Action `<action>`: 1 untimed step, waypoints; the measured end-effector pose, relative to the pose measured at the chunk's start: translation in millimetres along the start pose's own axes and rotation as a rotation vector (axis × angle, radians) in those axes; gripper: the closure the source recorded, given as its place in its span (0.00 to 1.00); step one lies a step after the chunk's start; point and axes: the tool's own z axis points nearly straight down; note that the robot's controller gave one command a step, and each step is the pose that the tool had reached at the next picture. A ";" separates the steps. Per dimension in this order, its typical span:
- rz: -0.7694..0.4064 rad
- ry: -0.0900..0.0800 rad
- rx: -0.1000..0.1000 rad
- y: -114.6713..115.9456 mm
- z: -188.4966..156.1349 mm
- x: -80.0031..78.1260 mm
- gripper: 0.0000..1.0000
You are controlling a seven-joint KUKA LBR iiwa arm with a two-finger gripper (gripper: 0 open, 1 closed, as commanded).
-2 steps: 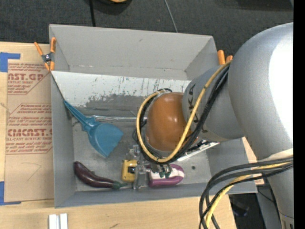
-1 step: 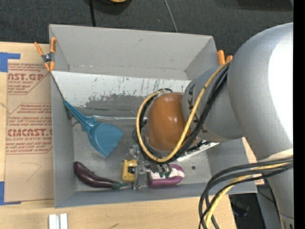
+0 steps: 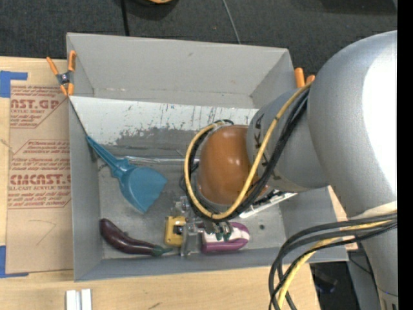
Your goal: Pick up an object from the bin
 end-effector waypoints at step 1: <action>0.000 0.000 0.000 0.0 0.0 0.0 1.00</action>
Offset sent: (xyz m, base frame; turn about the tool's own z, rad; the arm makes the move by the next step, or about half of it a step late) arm 0.0246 -0.0224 0.0007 0.0099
